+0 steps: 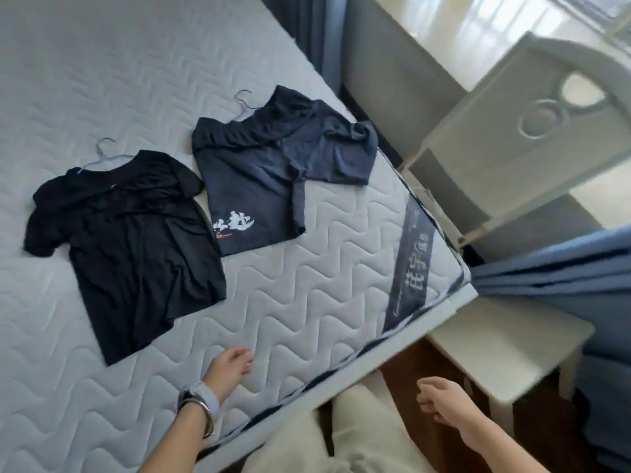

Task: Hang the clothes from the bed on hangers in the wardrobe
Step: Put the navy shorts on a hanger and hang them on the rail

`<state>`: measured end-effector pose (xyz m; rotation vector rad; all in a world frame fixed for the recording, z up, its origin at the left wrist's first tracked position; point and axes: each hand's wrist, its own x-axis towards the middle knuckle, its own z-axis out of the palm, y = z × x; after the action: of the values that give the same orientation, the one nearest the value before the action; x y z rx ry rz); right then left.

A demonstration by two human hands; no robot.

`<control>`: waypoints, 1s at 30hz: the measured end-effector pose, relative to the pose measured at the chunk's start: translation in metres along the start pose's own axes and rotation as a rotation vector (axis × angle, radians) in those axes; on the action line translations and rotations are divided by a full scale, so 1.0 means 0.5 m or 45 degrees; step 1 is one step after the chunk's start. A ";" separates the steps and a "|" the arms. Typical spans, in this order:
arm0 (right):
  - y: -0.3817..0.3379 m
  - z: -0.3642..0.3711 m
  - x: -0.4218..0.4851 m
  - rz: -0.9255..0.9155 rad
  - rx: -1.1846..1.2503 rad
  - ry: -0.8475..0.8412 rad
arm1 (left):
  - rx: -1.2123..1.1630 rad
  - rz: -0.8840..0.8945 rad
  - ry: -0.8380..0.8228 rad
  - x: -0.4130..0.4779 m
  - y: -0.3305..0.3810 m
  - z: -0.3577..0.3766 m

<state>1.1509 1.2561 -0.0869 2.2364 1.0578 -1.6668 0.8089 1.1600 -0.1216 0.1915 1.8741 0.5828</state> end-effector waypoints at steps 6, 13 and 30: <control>-0.320 -0.030 0.203 -0.341 -0.489 -0.170 | -0.109 -0.002 0.155 0.125 0.171 0.030; -0.701 0.049 0.414 -0.724 -0.884 -0.004 | -0.007 0.230 0.369 0.382 0.388 -0.002; -1.460 0.439 0.743 -1.606 -1.168 0.422 | 1.124 0.771 0.924 0.962 0.575 -0.060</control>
<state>0.5786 1.8458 -0.2965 1.1729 2.8706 -0.5589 0.5588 1.5926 -0.3771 1.2992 2.7012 0.1623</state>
